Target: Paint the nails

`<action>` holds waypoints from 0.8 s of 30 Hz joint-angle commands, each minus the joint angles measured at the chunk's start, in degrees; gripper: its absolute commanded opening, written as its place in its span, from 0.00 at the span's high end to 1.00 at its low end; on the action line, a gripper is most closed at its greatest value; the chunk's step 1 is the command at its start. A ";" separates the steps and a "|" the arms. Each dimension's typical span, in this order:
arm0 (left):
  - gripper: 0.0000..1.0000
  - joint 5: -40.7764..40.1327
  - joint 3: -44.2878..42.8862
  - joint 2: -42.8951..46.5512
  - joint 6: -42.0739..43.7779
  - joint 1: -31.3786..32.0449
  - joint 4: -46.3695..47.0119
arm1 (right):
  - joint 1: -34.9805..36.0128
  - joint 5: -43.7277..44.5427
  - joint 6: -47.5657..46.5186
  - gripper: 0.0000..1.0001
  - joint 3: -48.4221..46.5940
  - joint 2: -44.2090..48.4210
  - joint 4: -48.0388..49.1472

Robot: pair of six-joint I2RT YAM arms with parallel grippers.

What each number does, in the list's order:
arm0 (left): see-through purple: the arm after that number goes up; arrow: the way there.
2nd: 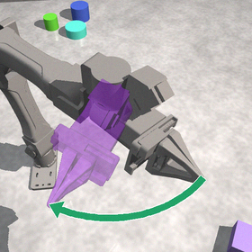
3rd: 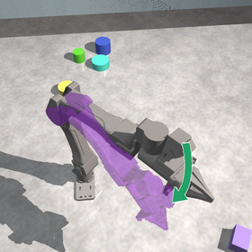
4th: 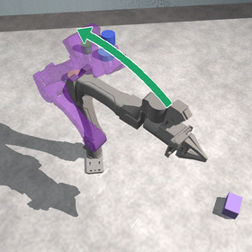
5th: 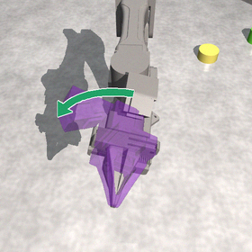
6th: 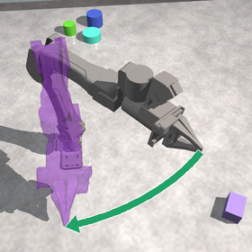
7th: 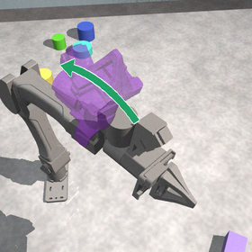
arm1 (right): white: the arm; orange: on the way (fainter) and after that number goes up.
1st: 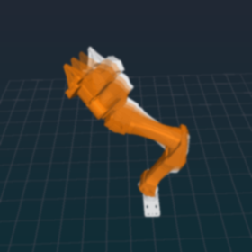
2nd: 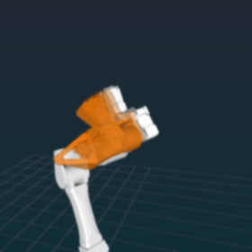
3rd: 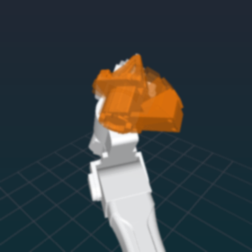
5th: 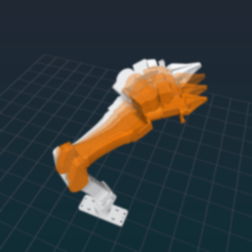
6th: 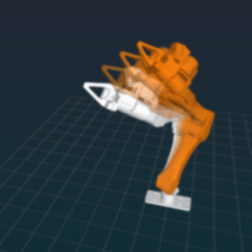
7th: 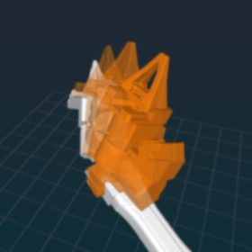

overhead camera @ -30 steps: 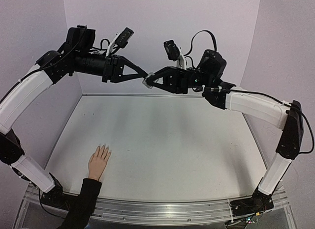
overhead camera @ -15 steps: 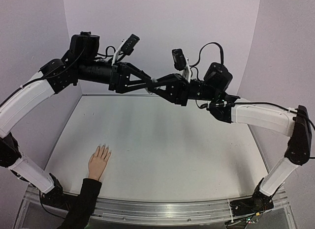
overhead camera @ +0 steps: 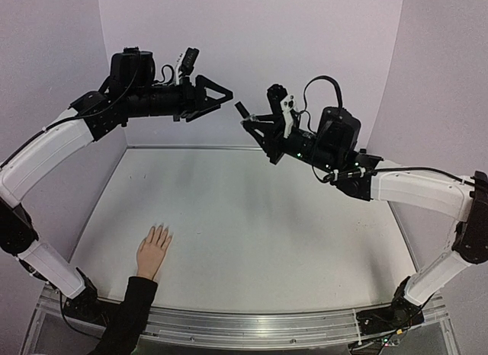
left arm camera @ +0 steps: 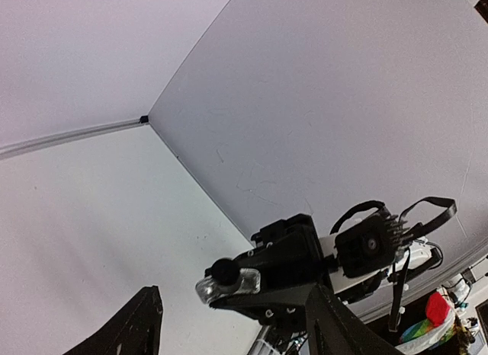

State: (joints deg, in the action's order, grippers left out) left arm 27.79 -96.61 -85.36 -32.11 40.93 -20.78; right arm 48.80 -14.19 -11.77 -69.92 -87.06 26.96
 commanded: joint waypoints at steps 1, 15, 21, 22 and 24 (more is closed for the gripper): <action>0.35 1.25 0.50 -0.94 -6.55 0.22 12.50 | 2.09 9.20 -5.44 1.00 -4.43 -1.49 -0.25; 0.49 4.65 -2.02 -5.62 -6.49 0.27 9.20 | 2.60 10.54 -6.24 1.00 -6.16 -3.33 0.11; 0.58 5.03 -2.26 -6.06 -6.11 0.25 9.65 | 2.57 9.90 -6.41 1.00 -6.49 -3.72 0.02; 0.60 5.30 -2.47 -6.23 -6.10 0.26 9.69 | 2.58 9.88 -6.44 1.00 -6.54 -3.77 -0.04; 0.65 5.64 -2.66 -6.45 -6.04 0.29 9.70 | 2.62 9.88 -6.43 1.00 -6.61 -3.82 -0.13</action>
State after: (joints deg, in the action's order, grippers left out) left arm 31.90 -96.31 -91.39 -39.02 40.95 -12.99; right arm 51.18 -4.56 -17.70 -73.66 -90.28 25.20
